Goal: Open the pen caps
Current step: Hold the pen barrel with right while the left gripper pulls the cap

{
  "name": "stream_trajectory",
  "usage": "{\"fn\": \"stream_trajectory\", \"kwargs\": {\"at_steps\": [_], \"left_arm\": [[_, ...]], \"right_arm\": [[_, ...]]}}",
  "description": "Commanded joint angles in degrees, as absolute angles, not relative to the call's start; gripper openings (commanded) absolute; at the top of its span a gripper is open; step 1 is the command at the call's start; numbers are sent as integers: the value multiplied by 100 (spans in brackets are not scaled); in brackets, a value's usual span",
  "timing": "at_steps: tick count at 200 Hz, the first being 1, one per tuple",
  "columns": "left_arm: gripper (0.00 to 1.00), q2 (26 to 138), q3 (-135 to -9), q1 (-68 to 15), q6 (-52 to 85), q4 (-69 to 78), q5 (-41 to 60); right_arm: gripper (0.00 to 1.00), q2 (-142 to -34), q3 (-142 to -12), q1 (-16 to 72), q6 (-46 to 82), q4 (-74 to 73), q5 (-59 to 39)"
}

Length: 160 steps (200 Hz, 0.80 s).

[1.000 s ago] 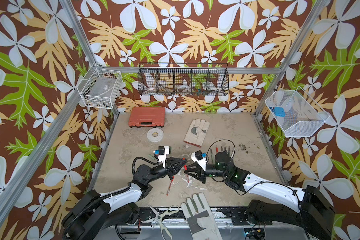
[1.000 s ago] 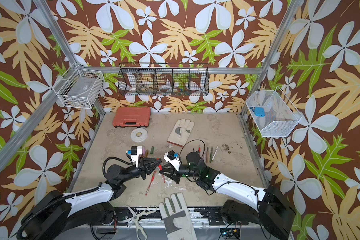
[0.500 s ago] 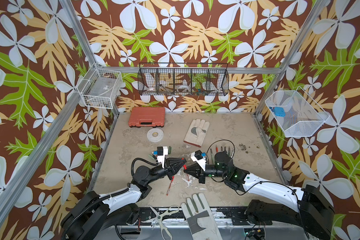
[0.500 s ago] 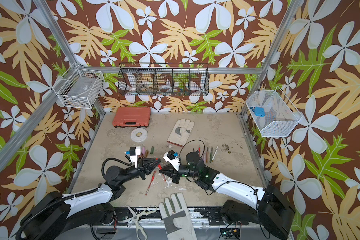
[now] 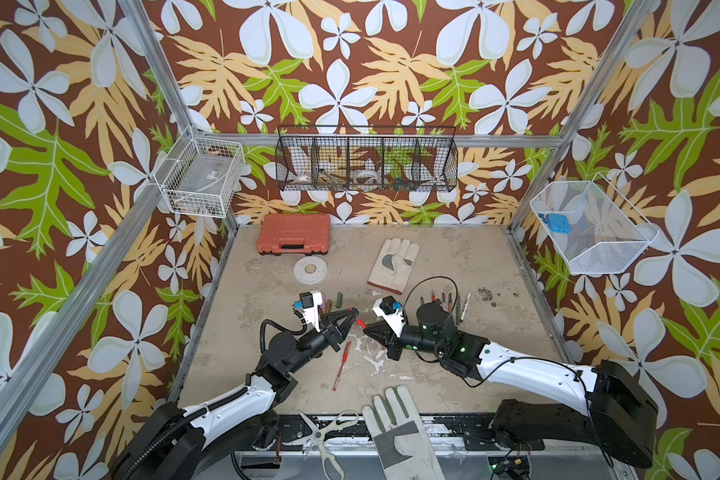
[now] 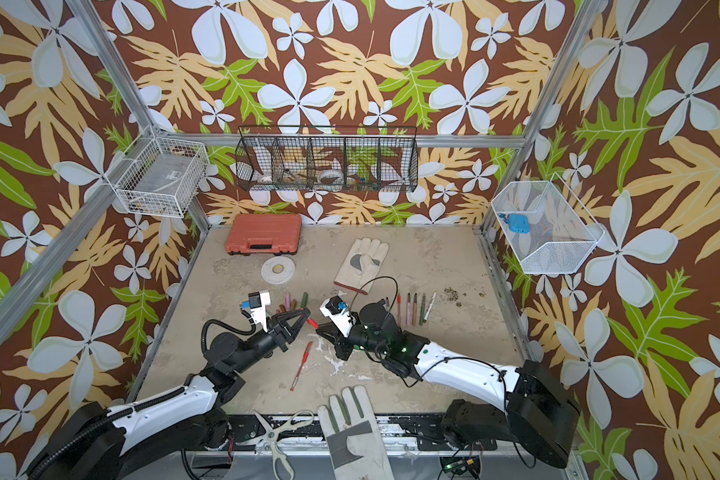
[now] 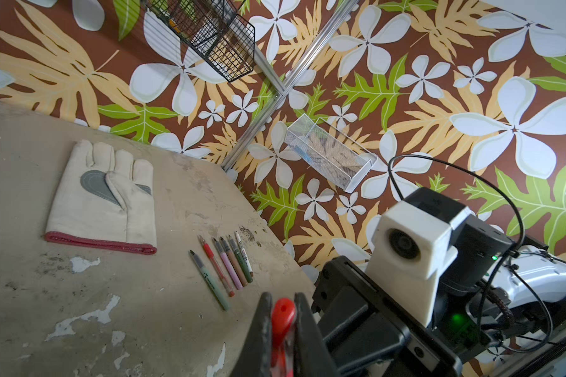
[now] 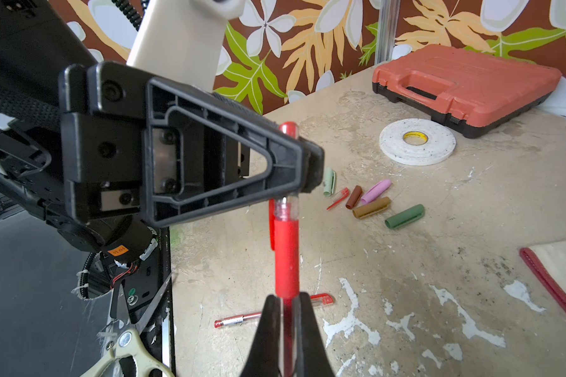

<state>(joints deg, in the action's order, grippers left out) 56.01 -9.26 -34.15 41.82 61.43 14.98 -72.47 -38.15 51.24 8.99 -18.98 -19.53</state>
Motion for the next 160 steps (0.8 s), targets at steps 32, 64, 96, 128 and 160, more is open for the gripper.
{"fn": "stream_trajectory", "kwargs": {"at_steps": [32, 64, 96, 128, 160], "left_arm": [[0, 5612, -809, -3019, 4295, 6674, 1327], [0, 5686, -813, -2912, 4369, 6820, 1525], [0, 5597, -765, -2788, 4473, 6827, 1522], [0, 5520, -716, -2647, 4552, 6855, 1608], [0, 5478, -725, -2628, 4506, 6766, 1587]], "right_arm": [[0, -7577, -3919, 5106, 958, -1560, -2787], [0, -7549, -3914, 5104, 940, -1536, -2837], [0, -7535, -3981, 5130, 829, -1298, -2309], [0, -7540, -4040, 5238, 729, -1178, -2001], [0, -7459, -3991, 5238, 734, -1241, -2021]]}}
